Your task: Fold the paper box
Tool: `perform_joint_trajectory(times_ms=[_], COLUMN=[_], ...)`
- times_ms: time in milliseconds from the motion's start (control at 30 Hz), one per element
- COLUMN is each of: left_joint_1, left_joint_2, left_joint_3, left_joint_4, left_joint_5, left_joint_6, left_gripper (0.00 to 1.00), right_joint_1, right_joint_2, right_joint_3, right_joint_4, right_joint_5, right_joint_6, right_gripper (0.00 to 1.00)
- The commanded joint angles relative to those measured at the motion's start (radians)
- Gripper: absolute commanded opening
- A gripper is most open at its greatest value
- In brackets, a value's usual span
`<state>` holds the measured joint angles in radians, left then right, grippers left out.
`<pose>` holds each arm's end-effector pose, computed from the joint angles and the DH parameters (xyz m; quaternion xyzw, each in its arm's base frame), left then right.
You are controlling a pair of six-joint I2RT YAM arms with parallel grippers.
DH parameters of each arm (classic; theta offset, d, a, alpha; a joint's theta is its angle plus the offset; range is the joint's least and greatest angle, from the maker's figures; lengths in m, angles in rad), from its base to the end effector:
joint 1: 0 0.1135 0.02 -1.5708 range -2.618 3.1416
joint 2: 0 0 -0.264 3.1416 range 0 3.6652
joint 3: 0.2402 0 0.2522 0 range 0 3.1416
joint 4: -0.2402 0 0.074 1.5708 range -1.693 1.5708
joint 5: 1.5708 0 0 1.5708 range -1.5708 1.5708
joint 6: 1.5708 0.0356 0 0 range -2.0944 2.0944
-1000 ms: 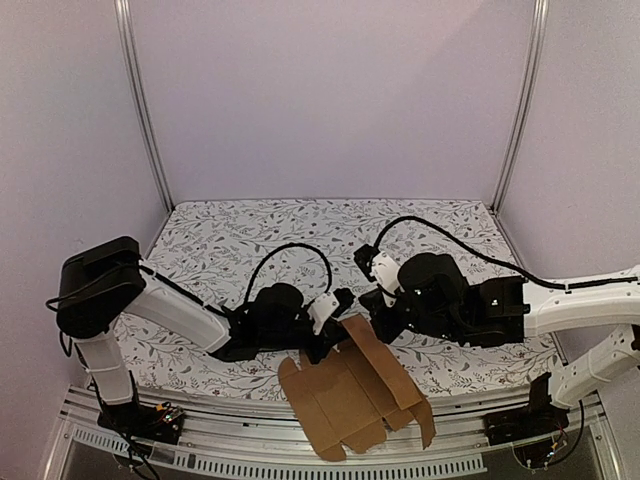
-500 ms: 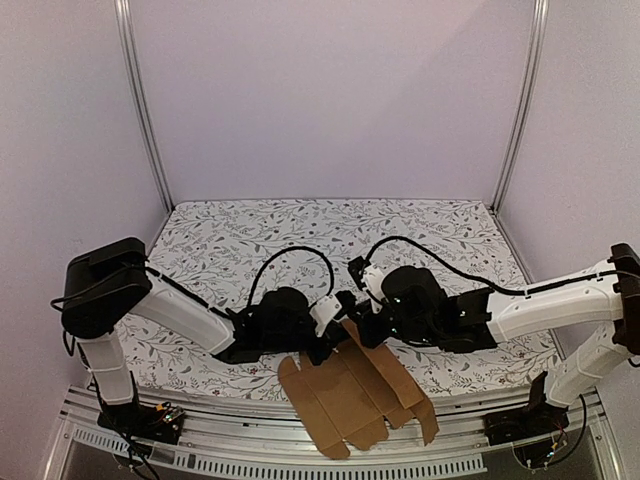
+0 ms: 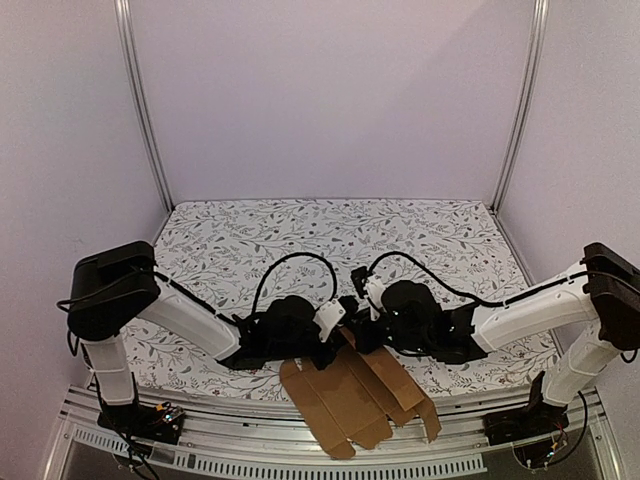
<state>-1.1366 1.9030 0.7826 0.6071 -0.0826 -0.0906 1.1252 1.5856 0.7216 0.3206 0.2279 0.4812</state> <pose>0.1550 -0.3273 0.1149 0.4129 0.7578 -0.2611 0.4326 0.1459 0.2868 0.1740 -0.2208 0.8385 0.2825 0.4103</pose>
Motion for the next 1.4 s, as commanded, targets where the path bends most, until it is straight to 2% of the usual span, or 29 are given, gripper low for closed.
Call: perform_joint_trajectory(times_ms=[0, 367, 433, 500, 533, 867, 1200, 1267, 1300, 1367], left_joint_1=[-0.039, -0.06, -0.061, -0.063, -0.063, -0.071, -0.097, -0.098, -0.098, -0.098], left_joint_2=[0.03, 0.065, 0.07, 0.078, 0.08, 0.09, 0.088, 0.091, 0.09, 0.083], left_joint_3=[0.008, 0.012, 0.015, 0.024, 0.027, 0.017, 0.042, 0.044, 0.044, 0.038], left_joint_4=[-0.005, 0.019, 0.026, 0.029, 0.03, 0.065, 0.023, 0.017, 0.016, 0.016], left_joint_5=[-0.02, -0.04, -0.039, -0.037, -0.036, -0.071, -0.14, -0.148, -0.153, -0.17], left_joint_6=[-0.007, -0.03, -0.03, -0.032, -0.031, -0.032, -0.017, -0.016, -0.017, -0.018], left_gripper=[0.14, 0.22, 0.14, 0.01, 0.0, 0.0, 0.0, 0.04, 0.0, 0.0], right_joint_1=[-0.002, -0.002, -0.002, -0.002, -0.002, -0.001, -0.002, -0.002, -0.001, -0.001], right_joint_2=[0.051, 0.064, 0.063, 0.059, 0.059, 0.018, -0.009, -0.014, -0.018, -0.039], right_joint_3=[-0.064, -0.104, -0.103, -0.103, -0.103, -0.115, -0.103, -0.099, -0.097, -0.095], right_joint_4=[0.018, 0.052, 0.052, 0.052, 0.052, 0.045, 0.018, 0.008, 0.003, -0.015], right_joint_5=[-0.017, -0.029, -0.032, -0.034, -0.036, -0.026, -0.019, -0.017, -0.015, -0.003], right_joint_6=[0.049, 0.088, 0.089, 0.091, 0.09, 0.096, 0.098, 0.096, 0.094, 0.091], right_gripper=[0.0, 0.0, 0.0, 0.0, 0.0, 0.0, 0.0, 0.0, 0.0, 0.0])
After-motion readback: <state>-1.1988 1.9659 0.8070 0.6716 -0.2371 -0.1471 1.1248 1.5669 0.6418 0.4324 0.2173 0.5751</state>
